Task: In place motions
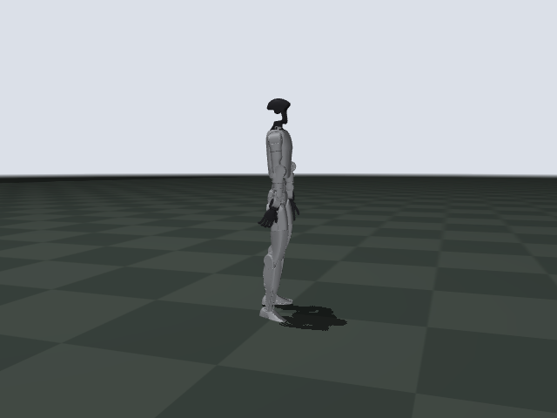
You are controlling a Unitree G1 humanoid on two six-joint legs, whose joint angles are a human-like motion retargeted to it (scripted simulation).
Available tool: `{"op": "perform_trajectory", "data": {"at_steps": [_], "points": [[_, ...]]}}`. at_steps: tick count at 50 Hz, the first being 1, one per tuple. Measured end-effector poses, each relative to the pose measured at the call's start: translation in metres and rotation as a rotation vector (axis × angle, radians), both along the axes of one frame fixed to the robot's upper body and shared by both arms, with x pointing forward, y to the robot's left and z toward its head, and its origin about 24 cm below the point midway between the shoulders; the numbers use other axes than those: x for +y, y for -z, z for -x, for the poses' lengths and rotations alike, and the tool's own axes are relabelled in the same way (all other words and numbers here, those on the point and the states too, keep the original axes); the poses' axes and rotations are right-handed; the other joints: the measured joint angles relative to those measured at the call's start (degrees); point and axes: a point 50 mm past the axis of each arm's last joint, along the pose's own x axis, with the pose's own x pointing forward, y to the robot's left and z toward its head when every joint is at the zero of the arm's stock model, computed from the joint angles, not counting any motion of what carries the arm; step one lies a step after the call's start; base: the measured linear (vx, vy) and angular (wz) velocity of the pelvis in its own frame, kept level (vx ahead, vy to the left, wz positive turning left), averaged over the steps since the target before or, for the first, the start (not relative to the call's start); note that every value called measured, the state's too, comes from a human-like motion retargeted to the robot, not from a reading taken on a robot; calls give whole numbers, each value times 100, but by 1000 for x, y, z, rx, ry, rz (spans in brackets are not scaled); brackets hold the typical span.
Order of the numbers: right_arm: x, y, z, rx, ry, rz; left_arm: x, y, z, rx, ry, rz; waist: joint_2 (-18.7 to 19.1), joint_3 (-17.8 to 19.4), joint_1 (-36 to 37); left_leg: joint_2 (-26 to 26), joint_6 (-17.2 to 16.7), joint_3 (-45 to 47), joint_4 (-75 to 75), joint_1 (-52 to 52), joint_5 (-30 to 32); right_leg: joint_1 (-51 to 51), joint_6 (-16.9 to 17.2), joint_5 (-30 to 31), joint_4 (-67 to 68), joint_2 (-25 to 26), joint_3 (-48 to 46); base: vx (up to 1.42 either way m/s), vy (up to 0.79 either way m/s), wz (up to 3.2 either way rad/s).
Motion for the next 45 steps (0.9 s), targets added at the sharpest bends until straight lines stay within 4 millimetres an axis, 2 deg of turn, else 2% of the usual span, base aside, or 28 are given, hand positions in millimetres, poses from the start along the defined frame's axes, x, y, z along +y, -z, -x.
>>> {"op": "perform_trajectory", "data": {"at_steps": [3,5,7,9,11,13,15,16,18,20,23,26,28,30,32,33,35,37,40,45], "points": [[32,1,-92,-252,-244,-175,27,-6,93,229,-73,-95,33,57,-26,2,-7,41,-20,47,-6,-28,-3,11,26,-4,67,1,0,-6],[59,-9,-146,-443,-372,-276,37,-19,145,331,-102,-101,53,74,-29,9,-11,82,-35,67,-14,-70,-5,23,44,-3,129,4,3,-22],[84,-27,-189,-612,-451,-381,40,-35,190,425,-157,-80,69,71,-19,17,-18,107,-41,62,-18,-112,-4,36,54,-1,177,3,5,-15],[107,-47,-221,-745,-491,-490,40,-52,227,524,-217,-71,84,62,-16,23,-25,104,-40,36,-13,-135,0,47,53,-2,172,0,3,-1],[125,-66,-242,-843,-498,-589,38,-67,252,617,-269,-81,83,69,-4,24,-36,82,-32,4,-1,-129,6,49,44,-7,130,-1,1,11],[136,-80,-254,-906,-486,-666,38,-76,266,682,-305,-94,53,87,15,16,-45,43,-16,-23,15,-94,12,45,30,-17,62,-2,1,29],[142,-86,-258,-934,-473,-713,38,-77,267,700,-315,-91,13,102,31,-1,-49,-6,-3,-32,33,-33,16,36,12,-28,-17,-1,0,33],[141,-85,-256,-935,-465,-719,38,-73,261,680,-313,-83,-10,106,46,-11,-50,-29,1,-33,41,-1,18,31,4,-32,-56,0,1,32],[136,-80,-250,-925,-450,-705,38,-61,242,618,-307,-64,-53,110,81,-32,-47,-77,5,-32,57,58,24,23,-10,-39,-126,-1,2,29],[125,-67,-237,-888,-443,-657,34,-45,212,519,-303,-48,-85,109,117,-51,-40,-127,11,-38,70,104,29,17,-22,-44,-187,1,1,25],[101,-36,-197,-726,-427,-543,26,-19,156,324,-300,-57,-127,80,128,-74,-27,-184,17,-28,81,175,37,10,-41,-43,-254,0,1,7],[70,-7,-136,-460,-356,-372,12,-1,92,116,-294,-42,-169,43,122,-84,-12,-208,29,-20,87,223,48,15,-63,-41,-282,0,0,0],[44,2,-88,-250,-277,-239,-1,4,48,-28,-292,-14,-192,20,113,-93,1,-216,34,-15,88,239,52,22,-74,-41,-283,0,0,0],[20,2,-40,-64,-185,-106,-12,5,4,-173,-267,31,-204,19,119,-104,18,-228,33,-11,83,234,52,30,-73,-45,-268,0,0,0],[2,-1,2,49,-85,-1,-20,0,-34,-300,-205,76,-202,-9,208,-98,29,-145,27,-5,65,182,59,11,-30,-45,-136,3,3,-86],[-6,-3,20,82,-41,41,-22,-3,-50,-356,-171,91,-211,-47,476,-43,16,148,21,17,21,74,88,-62,80,-37,192,4,2,-158],[-16,-8,50,115,51,110,-24,-9,-74,-445,-94,107,-170,-97,506,-1,15,219,23,6,3,-37,153,-69,205,-110,328,5,0,-21],[-24,-13,73,125,135,154,-26,-13,-85,-487,-28,115,-97,-103,-208,-148,68,-425,34,-86,87,132,16,80,-59,-57,-323,5,-4,157],[-39,-21,91,136,202,219,-23,-13,-86,-482,24,110,-42,-127,-287,-119,77,-294,23,-46,60,62,-4,68,-22,-28,-101,1,-2,-34],[-56,-26,94,103,286,339,-22,-5,-60,-356,48,130,97,-60,-413,-29,65,-73,1,17,24,-142,-54,121,39,36,271,-6,-5,-61]]}}
